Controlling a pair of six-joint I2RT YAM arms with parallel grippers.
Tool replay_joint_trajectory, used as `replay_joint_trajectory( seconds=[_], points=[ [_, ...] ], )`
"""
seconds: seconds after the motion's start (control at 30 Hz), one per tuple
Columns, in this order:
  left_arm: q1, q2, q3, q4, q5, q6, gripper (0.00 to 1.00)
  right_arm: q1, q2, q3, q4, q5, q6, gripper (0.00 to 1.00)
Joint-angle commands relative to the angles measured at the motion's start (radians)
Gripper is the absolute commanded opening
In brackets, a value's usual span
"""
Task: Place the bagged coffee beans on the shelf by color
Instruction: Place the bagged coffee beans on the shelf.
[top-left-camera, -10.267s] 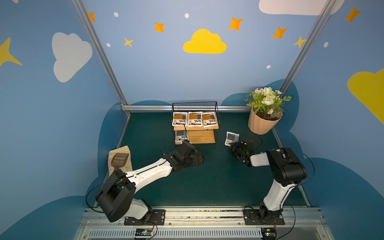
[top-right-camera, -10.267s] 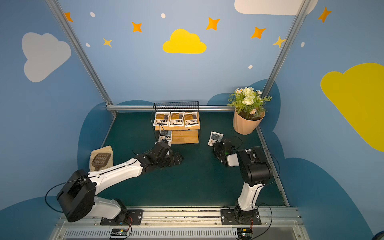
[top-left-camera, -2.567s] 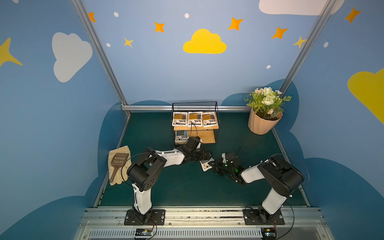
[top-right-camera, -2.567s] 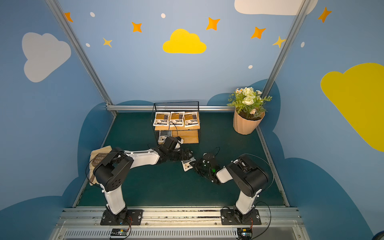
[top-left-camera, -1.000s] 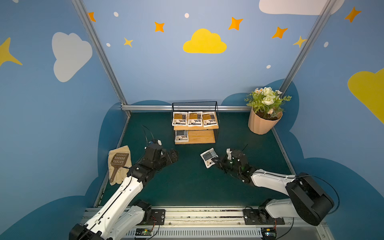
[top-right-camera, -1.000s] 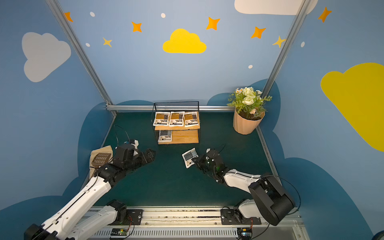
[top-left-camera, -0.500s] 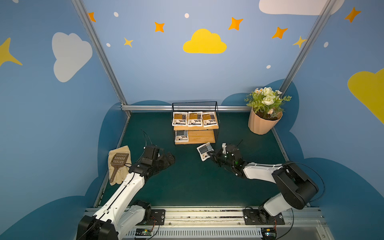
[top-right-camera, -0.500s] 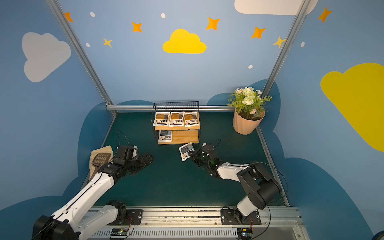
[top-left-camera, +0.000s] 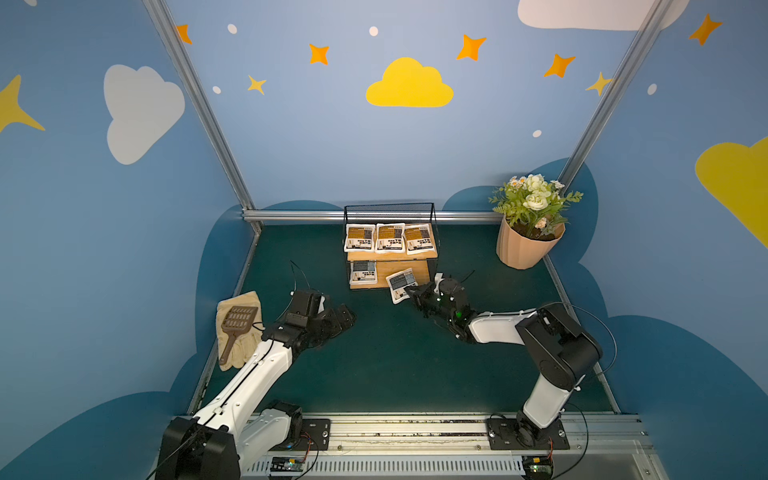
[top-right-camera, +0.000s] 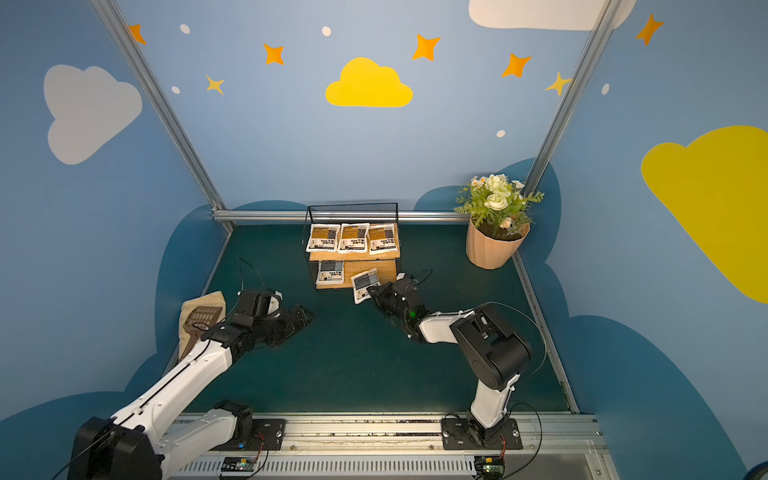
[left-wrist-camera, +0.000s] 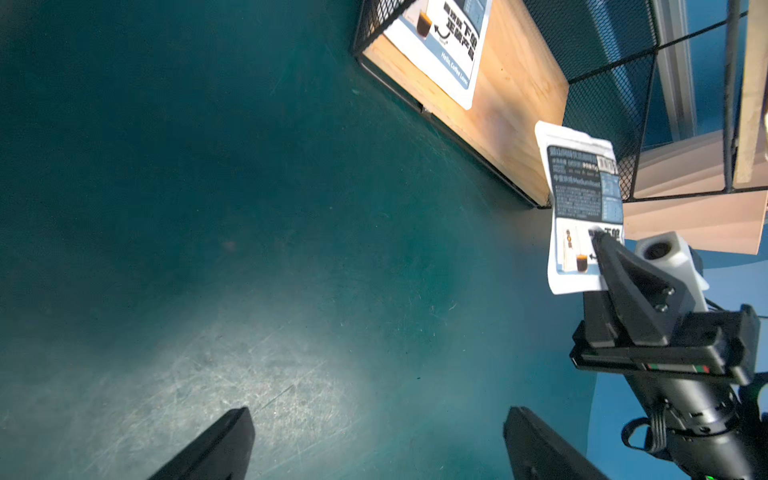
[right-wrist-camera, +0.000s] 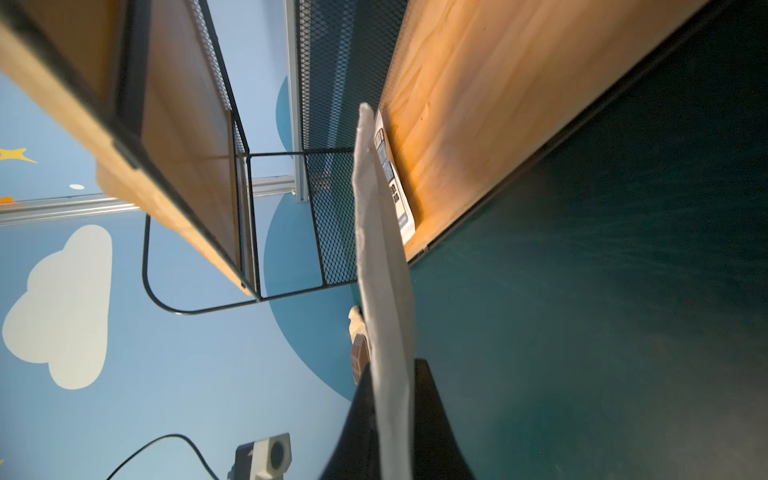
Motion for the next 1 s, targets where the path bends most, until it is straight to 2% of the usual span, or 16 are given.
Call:
replay_joint_trajectory(
  seconds=[0.0, 0.57, 0.97],
  points=[
    [0.005, 0.014, 0.013, 0.012, 0.031, 0.023, 1.0, 0.003, 0.055, 0.045, 0.078, 0.038, 0.018, 0.0],
    [0.004, 0.09, 0.043, 0.038, 0.041, 0.038, 1.0, -0.009, 0.324, 0.221, 0.196, 0.088, 0.099, 0.0],
    [0.004, 0.146, 0.068, 0.06, 0.063, 0.046, 1.0, -0.009, 0.369, 0.218, 0.247, 0.134, 0.124, 0.0]
  ],
)
